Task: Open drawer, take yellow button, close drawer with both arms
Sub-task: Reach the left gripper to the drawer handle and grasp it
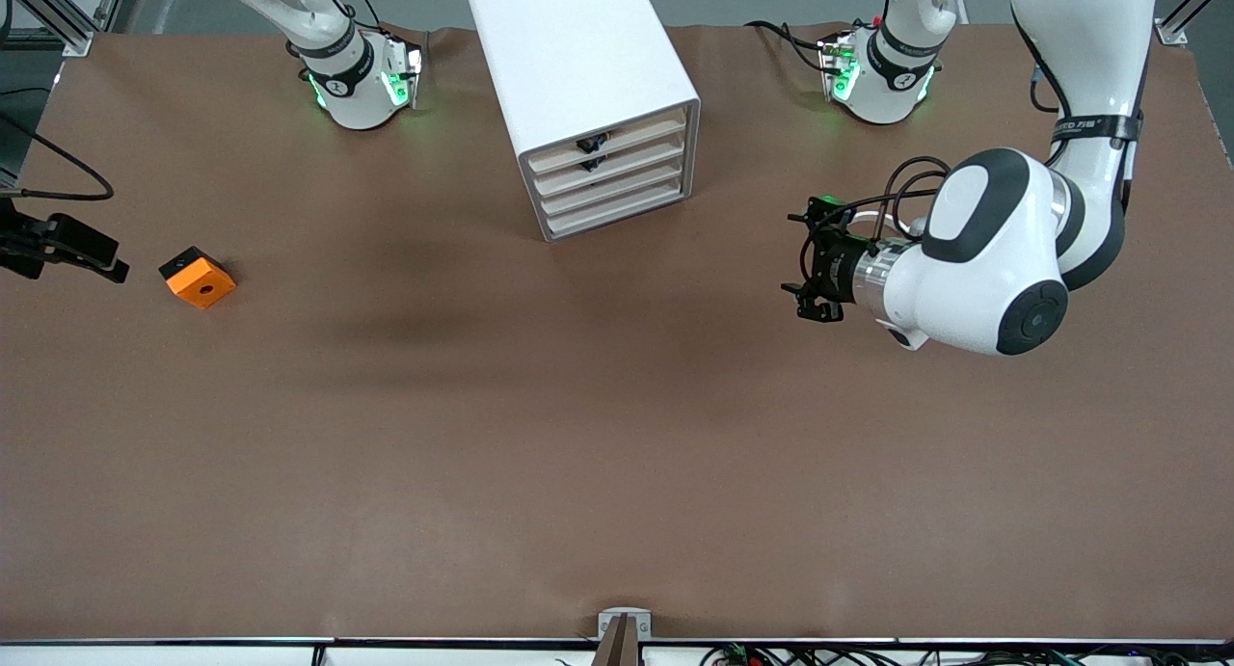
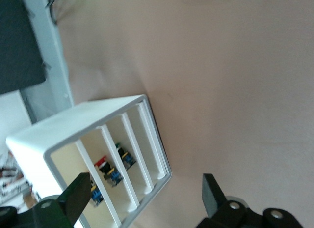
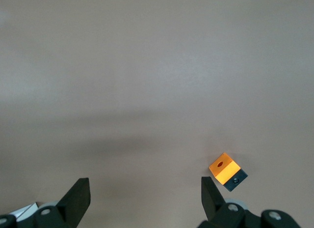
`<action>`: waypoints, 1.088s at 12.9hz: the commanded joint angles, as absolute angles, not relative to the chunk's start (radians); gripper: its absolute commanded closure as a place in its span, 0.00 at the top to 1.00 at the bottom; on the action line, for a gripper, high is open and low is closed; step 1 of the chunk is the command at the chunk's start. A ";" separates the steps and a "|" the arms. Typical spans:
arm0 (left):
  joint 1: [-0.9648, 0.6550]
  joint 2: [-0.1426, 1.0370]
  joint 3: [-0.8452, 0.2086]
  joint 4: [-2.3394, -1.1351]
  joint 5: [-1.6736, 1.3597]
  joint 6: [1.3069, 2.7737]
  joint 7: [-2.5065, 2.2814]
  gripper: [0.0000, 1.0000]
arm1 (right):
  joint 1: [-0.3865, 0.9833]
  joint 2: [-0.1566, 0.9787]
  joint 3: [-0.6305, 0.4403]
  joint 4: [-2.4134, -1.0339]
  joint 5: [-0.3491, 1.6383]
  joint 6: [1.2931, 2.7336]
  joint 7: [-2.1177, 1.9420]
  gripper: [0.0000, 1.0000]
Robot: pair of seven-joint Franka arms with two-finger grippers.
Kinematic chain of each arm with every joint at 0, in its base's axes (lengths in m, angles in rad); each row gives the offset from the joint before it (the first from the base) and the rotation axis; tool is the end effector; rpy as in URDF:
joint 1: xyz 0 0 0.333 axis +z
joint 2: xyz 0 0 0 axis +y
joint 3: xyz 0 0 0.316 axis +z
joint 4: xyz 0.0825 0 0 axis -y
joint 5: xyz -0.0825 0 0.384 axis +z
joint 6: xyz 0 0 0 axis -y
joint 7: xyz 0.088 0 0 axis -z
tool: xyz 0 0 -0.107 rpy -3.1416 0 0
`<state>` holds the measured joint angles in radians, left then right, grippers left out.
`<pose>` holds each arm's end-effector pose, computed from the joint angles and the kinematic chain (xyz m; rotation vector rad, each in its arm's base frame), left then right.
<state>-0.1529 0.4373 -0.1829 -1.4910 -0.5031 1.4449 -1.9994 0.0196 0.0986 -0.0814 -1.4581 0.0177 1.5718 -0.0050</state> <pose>0.5824 -0.2454 0.4134 -1.7971 -2.0908 1.0412 0.5847 -0.0317 0.6218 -3.1311 0.0880 -0.0246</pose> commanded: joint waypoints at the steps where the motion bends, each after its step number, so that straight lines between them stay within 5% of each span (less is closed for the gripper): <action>1: -0.170 0.485 -0.193 -1.467 -0.595 1.407 -2.152 1.00 | 0.032 0.094 -0.083 -1.453 0.028 1.540 0.011 1.00; 4: -0.202 0.506 -0.196 -1.470 -0.647 1.404 -2.265 1.00 | -0.101 0.087 0.064 -1.451 0.026 1.509 -0.003 1.00; 14: -0.314 0.632 -0.198 -1.460 -0.750 1.402 -2.451 1.00 | 0.012 0.081 0.002 -1.454 0.011 1.482 0.011 1.00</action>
<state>-0.3044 0.6037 -0.1990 -1.4889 -0.7164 1.4225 -2.4308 -0.0030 0.0924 0.0242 -1.4647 0.0165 1.4814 0.0100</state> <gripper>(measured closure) 0.000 0.000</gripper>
